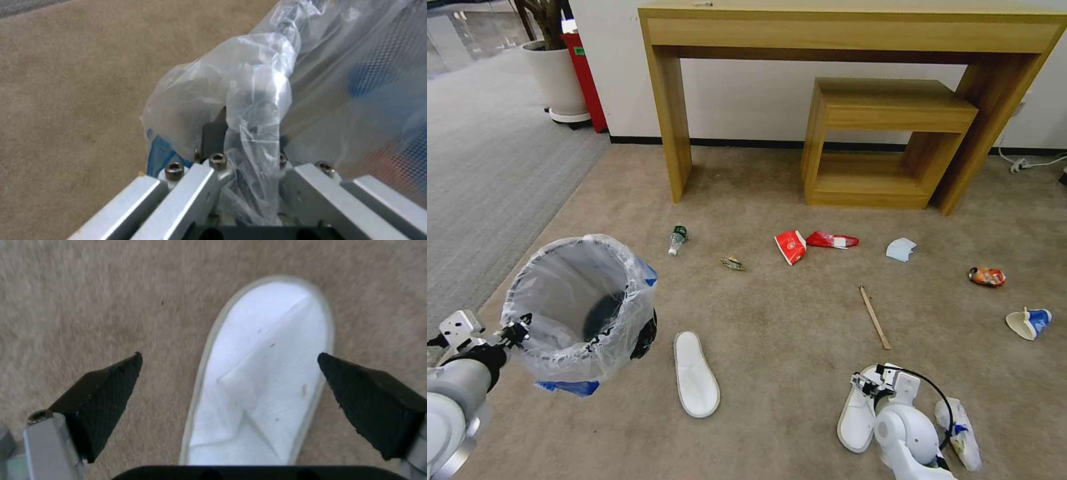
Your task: Pick up the trash bin and place the garbage on the floor into it.
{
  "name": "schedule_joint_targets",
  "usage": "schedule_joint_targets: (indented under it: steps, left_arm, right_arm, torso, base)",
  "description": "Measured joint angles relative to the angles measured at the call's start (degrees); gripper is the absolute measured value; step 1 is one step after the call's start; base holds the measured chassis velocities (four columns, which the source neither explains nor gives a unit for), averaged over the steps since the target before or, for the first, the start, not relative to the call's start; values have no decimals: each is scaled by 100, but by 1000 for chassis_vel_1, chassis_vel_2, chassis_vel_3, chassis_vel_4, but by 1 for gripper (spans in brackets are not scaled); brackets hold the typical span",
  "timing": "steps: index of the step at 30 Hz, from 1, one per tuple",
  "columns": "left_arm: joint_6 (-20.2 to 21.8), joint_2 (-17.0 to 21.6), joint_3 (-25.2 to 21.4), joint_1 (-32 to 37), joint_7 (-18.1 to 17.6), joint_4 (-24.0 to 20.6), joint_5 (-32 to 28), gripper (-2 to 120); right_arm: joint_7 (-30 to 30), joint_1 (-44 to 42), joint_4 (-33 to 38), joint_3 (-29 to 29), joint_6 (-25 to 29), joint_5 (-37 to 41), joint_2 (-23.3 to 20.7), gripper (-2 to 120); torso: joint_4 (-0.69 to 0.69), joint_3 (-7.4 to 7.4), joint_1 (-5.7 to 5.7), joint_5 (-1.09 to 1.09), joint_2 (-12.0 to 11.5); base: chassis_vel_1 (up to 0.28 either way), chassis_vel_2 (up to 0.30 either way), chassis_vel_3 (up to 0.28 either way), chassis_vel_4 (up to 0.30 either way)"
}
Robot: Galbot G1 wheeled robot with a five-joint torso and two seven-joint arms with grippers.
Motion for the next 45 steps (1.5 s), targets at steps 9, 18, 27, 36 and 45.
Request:
schedule_joint_targets:
  steps: [9, 18, 27, 36, 45]
  left_arm:
    - [0, 17, 1, -33, 25, 91, 17, 0]
    - [0, 28, 37, -79, 59, 211, 19, 0]
    - [0, 88, 19, -83, 90, 267, 23, 0]
    - [0, 119, -5, -73, 110, 281, 16, 0]
    - [0, 132, -9, -73, 115, 279, -4, 0]
  right_arm:
    - [-49, 107, -372, -67, 3, -232, 80, 99]
    - [-106, 265, -824, 36, 114, -382, 84, 86]
    - [-194, 411, -1091, 83, 294, -539, 147, 63]
    - [-210, 404, -1094, 77, 325, -594, 174, 31]
    - [-229, 326, -1096, 142, 324, -702, 139, 23]
  torso:
    - [0, 0, 0, -1, 0]
    - [0, 0, 0, -1, 0]
    - [0, 0, 0, 0, 0]
    - [0, 0, 0, 0, 0]
    - [0, 0, 0, 0, 0]
  base:
    - [0, 0, 0, 0]
    - [0, 0, 0, 0]
    - [0, 0, 0, 0]
    - [0, 0, 0, 0]
    - [0, 0, 0, 0]
